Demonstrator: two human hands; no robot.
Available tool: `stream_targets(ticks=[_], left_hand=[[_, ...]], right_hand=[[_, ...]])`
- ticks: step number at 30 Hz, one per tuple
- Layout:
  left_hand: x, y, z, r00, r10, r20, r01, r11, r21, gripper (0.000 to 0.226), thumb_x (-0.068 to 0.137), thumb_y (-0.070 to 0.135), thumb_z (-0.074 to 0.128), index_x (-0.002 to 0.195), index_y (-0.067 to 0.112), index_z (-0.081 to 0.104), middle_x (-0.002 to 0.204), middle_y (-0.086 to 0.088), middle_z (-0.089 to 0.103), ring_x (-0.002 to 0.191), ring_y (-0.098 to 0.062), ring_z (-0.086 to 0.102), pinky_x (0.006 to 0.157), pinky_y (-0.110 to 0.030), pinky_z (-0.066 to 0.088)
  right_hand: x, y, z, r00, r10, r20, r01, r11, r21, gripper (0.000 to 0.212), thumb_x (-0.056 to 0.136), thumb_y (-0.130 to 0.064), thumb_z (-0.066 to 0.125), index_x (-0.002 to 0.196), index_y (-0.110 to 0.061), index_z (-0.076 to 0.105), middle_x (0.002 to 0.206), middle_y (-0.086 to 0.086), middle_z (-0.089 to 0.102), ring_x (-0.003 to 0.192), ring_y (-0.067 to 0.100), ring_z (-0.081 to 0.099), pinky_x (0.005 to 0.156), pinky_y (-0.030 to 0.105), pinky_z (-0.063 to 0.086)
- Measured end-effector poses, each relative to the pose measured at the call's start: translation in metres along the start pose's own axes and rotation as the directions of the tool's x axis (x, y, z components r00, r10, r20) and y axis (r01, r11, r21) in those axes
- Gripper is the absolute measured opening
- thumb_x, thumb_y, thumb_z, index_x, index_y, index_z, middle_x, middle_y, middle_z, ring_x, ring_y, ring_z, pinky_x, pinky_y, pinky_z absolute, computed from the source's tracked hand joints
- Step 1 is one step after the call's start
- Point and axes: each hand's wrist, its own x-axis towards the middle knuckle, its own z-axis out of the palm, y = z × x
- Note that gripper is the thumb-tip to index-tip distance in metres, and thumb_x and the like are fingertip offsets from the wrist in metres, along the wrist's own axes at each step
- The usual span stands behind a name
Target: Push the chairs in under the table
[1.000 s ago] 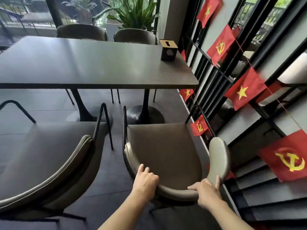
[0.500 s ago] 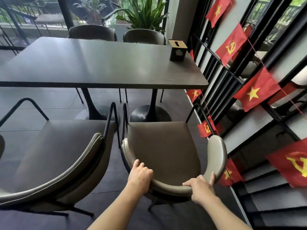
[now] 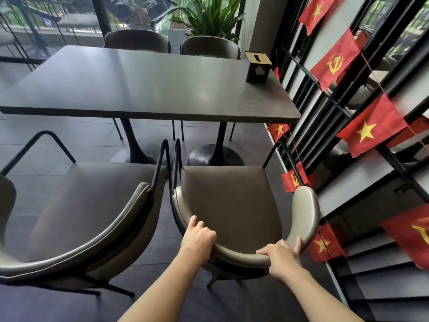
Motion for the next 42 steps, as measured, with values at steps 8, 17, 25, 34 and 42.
stream_targets(ticks=[8,17,25,34,42], left_hand=[[0.003,0.002,0.003,1.000,0.004,0.013,-0.004,0.999,0.044,0.026,0.084,0.014,0.055,0.108,0.017,0.062,0.112,-0.006,0.066,0.116,-0.028,0.047,0.116,-0.045,0.012],[0.009,0.003,0.008,1.000,-0.004,-0.001,0.004,0.999,0.038,0.026,0.081,0.015,0.056,0.106,0.016,0.065,0.109,-0.005,0.067,0.112,-0.028,0.048,0.114,-0.045,0.015],[0.010,0.003,0.009,1.000,0.005,-0.008,-0.004,1.000,0.017,0.025,0.082,0.018,0.056,0.105,0.017,0.065,0.108,-0.002,0.067,0.112,-0.027,0.048,0.115,-0.045,0.014],[-0.002,-0.011,0.007,0.996,0.072,-0.050,-0.081,0.975,-0.207,0.041,0.080,0.026,0.059,0.121,0.023,0.061,0.120,0.002,0.062,0.121,-0.021,0.043,0.119,-0.042,0.003],[-0.023,-0.025,-0.032,0.999,-0.041,0.020,0.044,0.718,-0.695,0.038,0.081,0.032,0.069,0.117,0.017,0.065,0.113,-0.001,0.068,0.107,-0.016,0.060,0.099,-0.023,0.040]], right_hand=[[0.002,0.004,0.001,0.999,-0.028,0.016,0.028,0.999,-0.021,0.059,0.084,-0.006,0.052,0.127,-0.046,0.052,0.128,-0.018,0.056,0.131,0.014,0.034,0.108,0.066,-0.015],[0.005,0.007,-0.003,1.000,-0.010,0.021,0.010,0.999,-0.036,0.058,0.083,-0.004,0.052,0.124,-0.045,0.055,0.126,-0.017,0.057,0.131,0.014,0.034,0.109,0.065,-0.015],[0.005,0.006,-0.005,0.999,-0.009,0.039,0.010,0.999,-0.045,0.062,0.082,-0.002,0.053,0.126,-0.046,0.053,0.125,-0.015,0.058,0.132,0.014,0.034,0.109,0.064,-0.016],[0.004,0.005,-0.003,0.999,-0.014,0.041,0.016,0.998,-0.056,0.063,0.083,-0.003,0.050,0.132,-0.042,0.047,0.129,-0.014,0.055,0.133,0.016,0.033,0.110,0.064,-0.013],[0.010,-0.018,-0.036,0.906,-0.133,0.401,0.024,0.963,0.267,0.068,0.080,-0.008,0.050,0.144,-0.026,0.037,0.137,0.004,0.050,0.129,0.021,0.046,0.107,0.026,0.035]])
